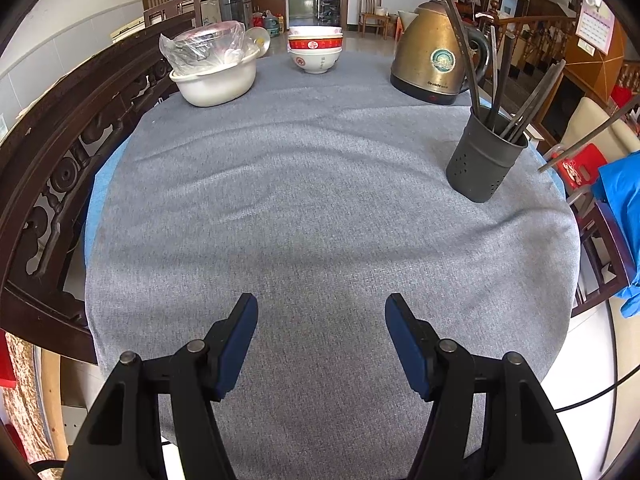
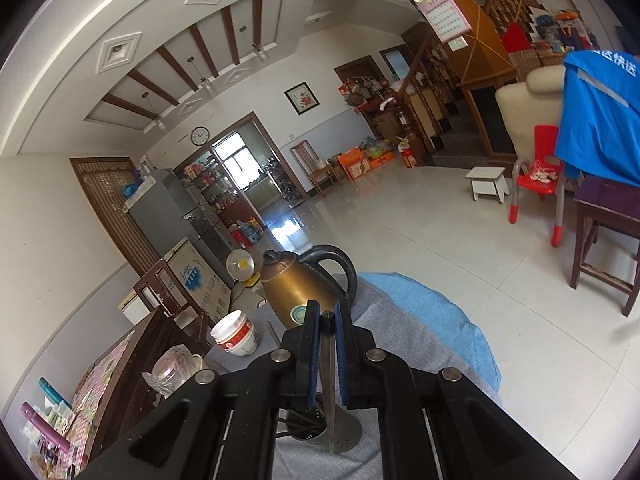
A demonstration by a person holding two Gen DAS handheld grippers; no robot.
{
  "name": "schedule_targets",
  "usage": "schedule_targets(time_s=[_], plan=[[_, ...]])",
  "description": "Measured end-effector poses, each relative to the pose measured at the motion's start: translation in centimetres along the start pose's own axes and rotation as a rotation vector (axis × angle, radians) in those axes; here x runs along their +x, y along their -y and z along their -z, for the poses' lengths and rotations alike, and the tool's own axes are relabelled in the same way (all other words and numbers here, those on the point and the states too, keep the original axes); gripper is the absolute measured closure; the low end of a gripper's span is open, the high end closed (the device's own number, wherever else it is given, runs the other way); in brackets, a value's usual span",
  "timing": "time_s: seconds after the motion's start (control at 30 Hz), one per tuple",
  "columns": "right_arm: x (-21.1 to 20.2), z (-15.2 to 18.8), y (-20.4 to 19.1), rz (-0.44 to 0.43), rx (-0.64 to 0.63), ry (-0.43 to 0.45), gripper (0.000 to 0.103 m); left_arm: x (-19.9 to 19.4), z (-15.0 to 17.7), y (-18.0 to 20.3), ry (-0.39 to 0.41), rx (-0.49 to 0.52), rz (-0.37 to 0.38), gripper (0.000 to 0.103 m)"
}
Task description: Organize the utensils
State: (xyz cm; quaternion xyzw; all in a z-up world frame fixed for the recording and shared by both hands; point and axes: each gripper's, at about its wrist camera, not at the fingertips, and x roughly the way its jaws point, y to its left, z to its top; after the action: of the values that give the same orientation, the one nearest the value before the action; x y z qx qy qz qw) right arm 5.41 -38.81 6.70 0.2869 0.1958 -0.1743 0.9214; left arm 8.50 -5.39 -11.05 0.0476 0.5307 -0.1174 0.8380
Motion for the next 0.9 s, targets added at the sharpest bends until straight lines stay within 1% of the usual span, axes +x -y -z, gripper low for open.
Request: schedule_targets(time_s=[0.2,0.33,0.47,0.6,0.63,0.73,0.9], plan=[[-2.1,-1.9,-2.7,-0.034,-0.068,0.049,0.095,0.0,0.1,-0.6,0.001,-0.019,0.001,0.036],[-2.5,-2.3,-4.3,-0.047,-0.105,0.085,0.096,-0.1,0.2,-0.7,0.003,-0.021,-0.001,0.036],[-0.9,-2.2,-5.5,-0.049,-0.121,0.084,0.097,-0.1,0.3,-0.8,0.004,-0.022,-0.004,0.036],[2.0,-1.4,-5.8,-0.053,-0.099,0.031,0.097,-0.2,0.4,-1.3,0.006,-0.034,-0.009,0.036],[2.6,-1.2,-5.9,-0.05,-0.098,0.03,0.097,-0.2,0.4,-1.4,0.007,-0.037,-0.013,0.036],[3.5,-0.8,-6.3,-0.034,-0.102,0.049,0.097,0.0,0.4,-1.8,0.003,-0.045,-0.02,0.036],[4.1,-1.0,-6.6,0.004,-0.117,0.105,0.097,0.2,0.3,-2.3,-0.004,-0.055,-0.026,0.036]])
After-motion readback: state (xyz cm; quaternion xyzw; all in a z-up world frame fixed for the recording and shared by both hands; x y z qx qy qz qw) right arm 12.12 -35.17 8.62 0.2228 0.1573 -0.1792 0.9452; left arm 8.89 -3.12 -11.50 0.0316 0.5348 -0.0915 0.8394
